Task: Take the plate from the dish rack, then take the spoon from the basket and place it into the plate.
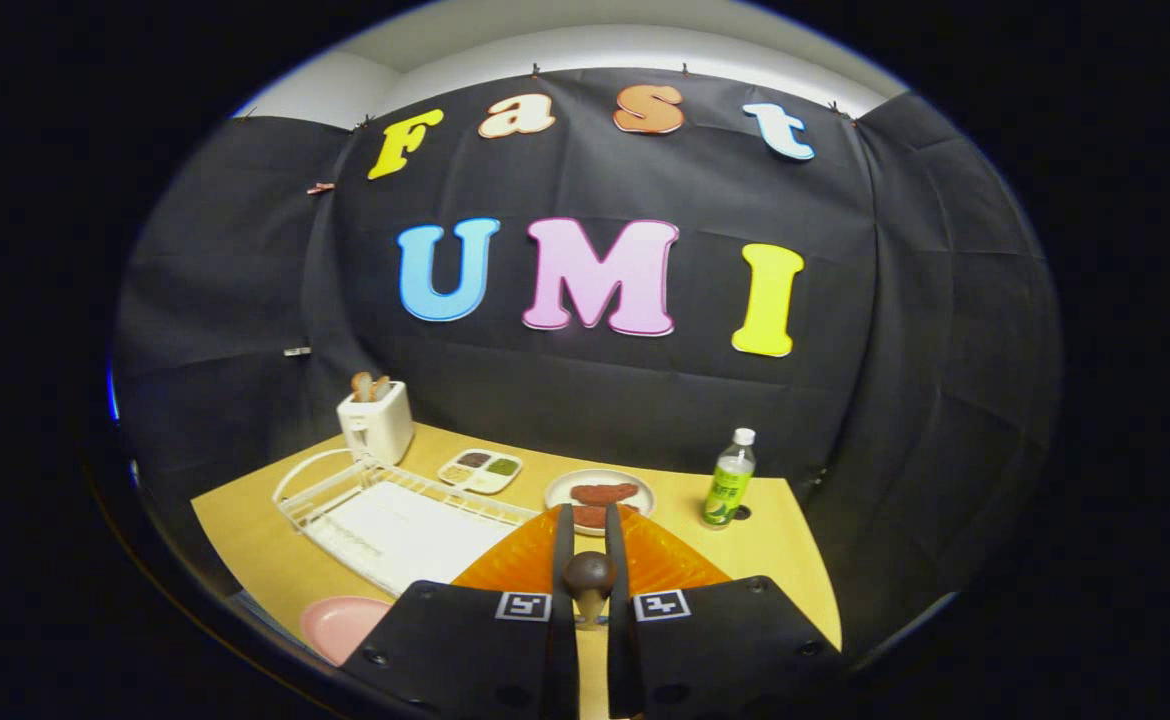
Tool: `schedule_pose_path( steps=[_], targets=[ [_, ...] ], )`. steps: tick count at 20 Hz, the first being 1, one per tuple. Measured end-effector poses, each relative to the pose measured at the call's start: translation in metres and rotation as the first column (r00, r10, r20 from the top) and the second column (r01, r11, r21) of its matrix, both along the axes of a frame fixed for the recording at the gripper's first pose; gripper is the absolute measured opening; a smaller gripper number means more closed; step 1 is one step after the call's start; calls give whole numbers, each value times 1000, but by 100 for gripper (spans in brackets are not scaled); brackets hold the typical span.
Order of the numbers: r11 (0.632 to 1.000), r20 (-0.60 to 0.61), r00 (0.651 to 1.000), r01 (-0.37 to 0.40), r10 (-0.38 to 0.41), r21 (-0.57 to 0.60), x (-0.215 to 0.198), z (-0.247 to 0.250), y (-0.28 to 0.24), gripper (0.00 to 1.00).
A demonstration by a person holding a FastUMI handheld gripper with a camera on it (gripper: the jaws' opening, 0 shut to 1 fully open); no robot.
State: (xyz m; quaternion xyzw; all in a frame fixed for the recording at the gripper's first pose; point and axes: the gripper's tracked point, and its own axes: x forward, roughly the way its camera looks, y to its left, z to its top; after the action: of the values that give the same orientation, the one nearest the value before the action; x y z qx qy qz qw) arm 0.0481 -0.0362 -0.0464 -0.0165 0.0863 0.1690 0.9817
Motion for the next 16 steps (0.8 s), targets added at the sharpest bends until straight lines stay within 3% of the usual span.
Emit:
schedule_pose_path(
  steps=[7, 11, 16],
  targets=[
    [976, -68, 974, -217, 218, 25, -55, -53, 123, 15],
    [958, -80, 955, -288, 286, -8, -61, -91, 171, 15],
    [933, -110, 927, -358, 360, 33, -65, -127, 214, 15]
  ],
)
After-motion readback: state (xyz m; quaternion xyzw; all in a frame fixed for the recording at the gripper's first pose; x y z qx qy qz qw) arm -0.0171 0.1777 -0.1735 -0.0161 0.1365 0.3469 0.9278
